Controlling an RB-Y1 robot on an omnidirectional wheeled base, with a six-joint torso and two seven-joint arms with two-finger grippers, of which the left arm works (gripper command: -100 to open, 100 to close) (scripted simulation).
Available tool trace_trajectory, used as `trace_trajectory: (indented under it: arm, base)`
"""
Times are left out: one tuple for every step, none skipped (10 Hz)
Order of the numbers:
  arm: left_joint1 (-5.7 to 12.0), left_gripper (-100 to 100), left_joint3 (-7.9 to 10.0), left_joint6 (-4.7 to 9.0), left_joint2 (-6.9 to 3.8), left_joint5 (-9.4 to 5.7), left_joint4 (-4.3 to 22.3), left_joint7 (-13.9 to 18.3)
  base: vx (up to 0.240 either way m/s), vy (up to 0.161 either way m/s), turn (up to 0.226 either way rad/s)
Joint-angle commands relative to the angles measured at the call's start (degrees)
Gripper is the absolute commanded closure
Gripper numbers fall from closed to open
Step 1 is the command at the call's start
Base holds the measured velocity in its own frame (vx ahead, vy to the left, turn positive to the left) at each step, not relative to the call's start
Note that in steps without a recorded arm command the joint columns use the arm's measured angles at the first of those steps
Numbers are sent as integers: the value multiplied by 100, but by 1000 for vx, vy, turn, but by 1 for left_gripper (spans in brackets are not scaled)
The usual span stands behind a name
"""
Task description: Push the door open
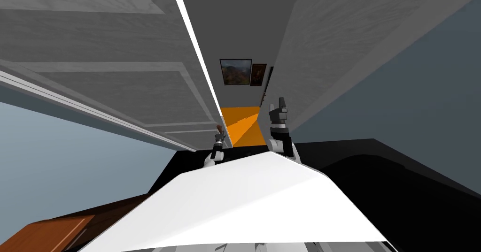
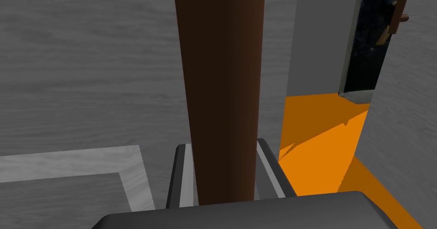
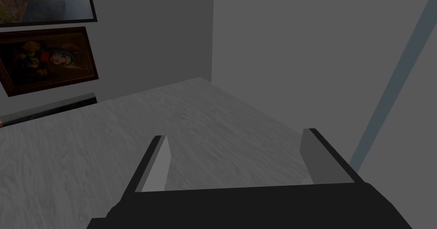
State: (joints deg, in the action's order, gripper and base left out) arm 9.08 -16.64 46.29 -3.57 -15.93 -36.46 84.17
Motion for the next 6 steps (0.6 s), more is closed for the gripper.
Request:
trace_trajectory:
  arm:
    - [34, 100, 76, 21, -42, -38, -3, -25]
    - [36, 100, 98, 23, -49, -50, 0, -35]
    - [38, 100, 143, 25, -63, -75, 6, -56]
    - [40, 100, 197, 28, -78, -104, 13, -81]
    - [43, 100, 254, 32, -92, -135, 20, -108]
    - [47, 100, 320, 35, -105, -170, 29, -138]
  base:
    - [147, -59, 30]
    - [156, -46, 31]
    - [176, -65, 20]
    - [203, -82, 44]
    - [214, -74, 30]
    - [215, -80, 56]
